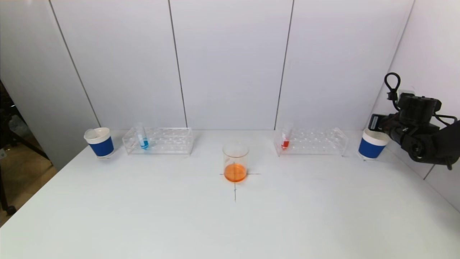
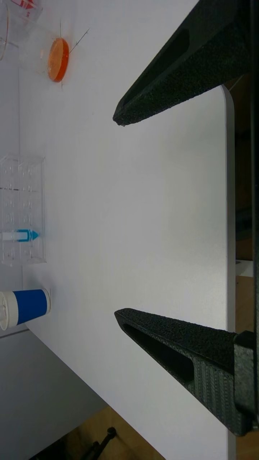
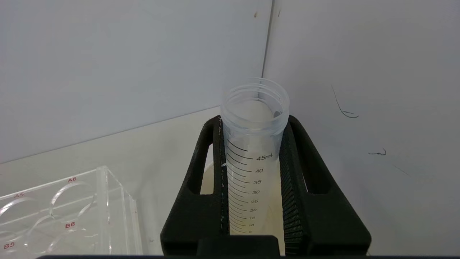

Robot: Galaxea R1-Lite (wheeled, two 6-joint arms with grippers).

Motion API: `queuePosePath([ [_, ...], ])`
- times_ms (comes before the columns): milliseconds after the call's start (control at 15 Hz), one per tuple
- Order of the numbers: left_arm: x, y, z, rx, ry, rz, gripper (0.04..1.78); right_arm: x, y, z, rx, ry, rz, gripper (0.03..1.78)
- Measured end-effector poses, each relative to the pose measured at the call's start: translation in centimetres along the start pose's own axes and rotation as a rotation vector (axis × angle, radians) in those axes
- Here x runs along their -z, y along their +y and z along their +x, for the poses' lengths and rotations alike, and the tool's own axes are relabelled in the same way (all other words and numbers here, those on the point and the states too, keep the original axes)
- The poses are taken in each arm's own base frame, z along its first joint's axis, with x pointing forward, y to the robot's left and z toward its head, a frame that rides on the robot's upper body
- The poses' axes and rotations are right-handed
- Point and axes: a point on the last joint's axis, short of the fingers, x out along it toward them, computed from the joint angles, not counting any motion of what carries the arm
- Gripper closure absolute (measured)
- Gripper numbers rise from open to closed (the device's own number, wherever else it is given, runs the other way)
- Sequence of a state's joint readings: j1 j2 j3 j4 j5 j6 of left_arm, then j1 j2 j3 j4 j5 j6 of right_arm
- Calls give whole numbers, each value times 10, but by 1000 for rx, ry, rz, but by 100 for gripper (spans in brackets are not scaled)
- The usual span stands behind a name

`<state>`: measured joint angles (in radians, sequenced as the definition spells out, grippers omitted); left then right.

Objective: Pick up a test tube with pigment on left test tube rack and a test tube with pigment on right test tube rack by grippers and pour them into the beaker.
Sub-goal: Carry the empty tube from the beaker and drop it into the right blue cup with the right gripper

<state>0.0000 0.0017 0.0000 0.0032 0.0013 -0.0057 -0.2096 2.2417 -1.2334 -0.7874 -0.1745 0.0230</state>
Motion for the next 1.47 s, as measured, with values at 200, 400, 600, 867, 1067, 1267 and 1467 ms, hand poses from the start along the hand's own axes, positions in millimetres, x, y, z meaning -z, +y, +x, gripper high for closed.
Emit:
queuePosePath([
  [200, 0, 0, 0, 0, 0, 0, 4, 2, 0, 0, 0, 5, -1, 134],
  [400, 0, 0, 0, 0, 0, 0, 4, 3, -1, -1, 0, 9, -1, 134],
  [600, 0, 0, 0, 0, 0, 0, 4, 3, -1, -2, 0, 9, -1, 134],
  [867, 0, 0, 0, 0, 0, 0, 4, 2, -1, -2, 0, 9, -1, 134],
  [1067, 0, 0, 0, 0, 0, 0, 4, 2, -1, -2, 0, 9, 0, 134],
  [1267, 0, 0, 0, 0, 0, 0, 4, 2, -1, -2, 0, 9, 0, 134],
  [1467, 0, 0, 0, 0, 0, 0, 4, 2, -2, -2, -4, 8, 2, 126],
])
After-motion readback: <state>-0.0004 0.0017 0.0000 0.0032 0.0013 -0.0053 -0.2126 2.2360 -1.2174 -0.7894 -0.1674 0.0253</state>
